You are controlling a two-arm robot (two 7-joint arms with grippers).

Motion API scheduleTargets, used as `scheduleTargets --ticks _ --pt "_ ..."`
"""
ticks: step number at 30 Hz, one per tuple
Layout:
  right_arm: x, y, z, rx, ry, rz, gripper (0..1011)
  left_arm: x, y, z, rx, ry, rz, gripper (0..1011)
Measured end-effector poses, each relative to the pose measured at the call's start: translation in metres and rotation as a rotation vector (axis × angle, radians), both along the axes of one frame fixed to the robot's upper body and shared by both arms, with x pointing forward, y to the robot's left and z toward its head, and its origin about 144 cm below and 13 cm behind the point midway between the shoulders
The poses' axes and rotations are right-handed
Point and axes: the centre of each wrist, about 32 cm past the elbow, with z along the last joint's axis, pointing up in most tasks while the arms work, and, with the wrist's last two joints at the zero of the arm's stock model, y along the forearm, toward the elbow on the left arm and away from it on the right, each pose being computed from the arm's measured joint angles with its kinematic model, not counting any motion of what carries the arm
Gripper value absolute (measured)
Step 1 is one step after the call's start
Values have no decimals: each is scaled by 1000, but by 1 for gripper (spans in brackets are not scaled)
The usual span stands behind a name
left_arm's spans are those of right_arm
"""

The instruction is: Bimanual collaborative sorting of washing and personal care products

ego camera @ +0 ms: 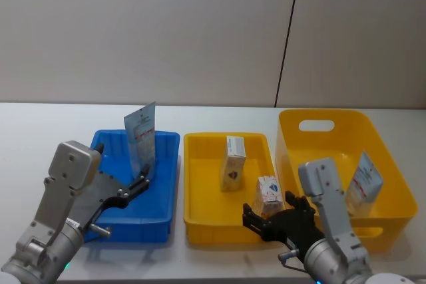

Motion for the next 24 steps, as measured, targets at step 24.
scheduleTargets --ticks 24 --pt "3 14 -10 -13 -19 -90 1003 0 0 0 0 0 0 1001"
